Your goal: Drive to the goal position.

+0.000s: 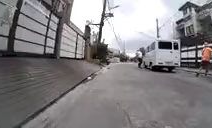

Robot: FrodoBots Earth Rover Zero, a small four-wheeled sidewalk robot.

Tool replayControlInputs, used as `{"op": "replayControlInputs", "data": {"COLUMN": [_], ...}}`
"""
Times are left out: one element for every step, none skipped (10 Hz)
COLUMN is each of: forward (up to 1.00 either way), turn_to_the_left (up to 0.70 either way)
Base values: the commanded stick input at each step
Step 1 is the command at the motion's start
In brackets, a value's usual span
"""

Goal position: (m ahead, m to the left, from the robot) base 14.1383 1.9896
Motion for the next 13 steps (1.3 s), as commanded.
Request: {"op": "replayControlInputs", "data": {"forward": [1.00, 1.00, 1.00, 1.00, 1.00, 1.00, 1.00, 1.00, 1.00, 1.00, 1.00, 1.00, 1.00], "turn_to_the_left": [-0.31, -0.35, -0.38, -0.29, 0.00, 0.00, 0.00, 0.00, -0.35, -0.38, -0.24, -0.01, 0.00]}}
